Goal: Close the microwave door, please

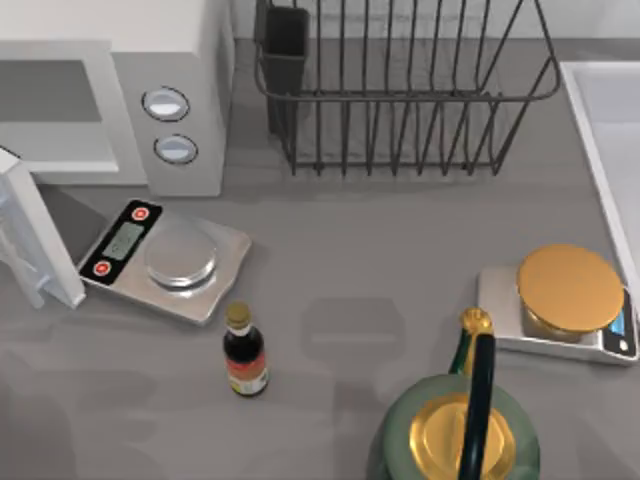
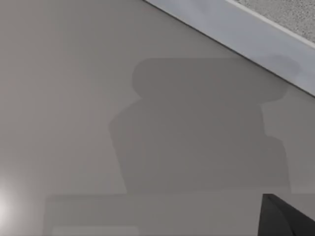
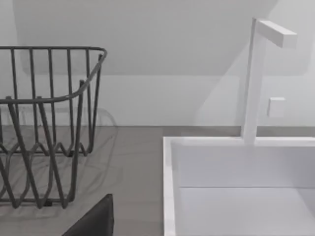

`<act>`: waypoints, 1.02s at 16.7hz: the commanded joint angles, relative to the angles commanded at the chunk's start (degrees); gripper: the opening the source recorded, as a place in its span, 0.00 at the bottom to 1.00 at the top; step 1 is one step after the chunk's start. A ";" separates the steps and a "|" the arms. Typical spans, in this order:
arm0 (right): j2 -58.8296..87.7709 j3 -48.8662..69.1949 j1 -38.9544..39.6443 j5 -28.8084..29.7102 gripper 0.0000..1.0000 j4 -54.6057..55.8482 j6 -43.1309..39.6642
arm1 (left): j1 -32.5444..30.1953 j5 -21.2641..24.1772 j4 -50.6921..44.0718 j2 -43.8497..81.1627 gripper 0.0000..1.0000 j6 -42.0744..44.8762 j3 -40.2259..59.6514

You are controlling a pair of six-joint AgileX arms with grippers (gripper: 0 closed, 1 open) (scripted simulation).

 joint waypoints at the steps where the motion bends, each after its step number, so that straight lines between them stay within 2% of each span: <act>1: 0.00 0.00 0.00 0.00 1.00 0.00 0.00 | -3.34 -1.97 0.12 -1.15 0.00 -2.24 -0.72; 4: 0.00 0.00 0.00 0.00 1.00 0.00 0.00 | -13.40 -8.04 0.51 -4.81 0.00 -9.23 -2.98; 7: 0.00 0.00 0.00 0.00 1.00 0.00 0.00 | -19.04 -12.50 0.81 -7.63 0.00 -14.26 -4.68; 13: 0.00 0.00 0.00 0.00 1.00 0.00 0.00 | -19.58 -13.00 0.91 -7.70 0.00 -14.96 -4.63; 17: 0.00 0.00 0.00 0.00 1.00 0.00 0.00 | -19.91 -13.30 3.82 -0.99 0.00 -15.24 -0.18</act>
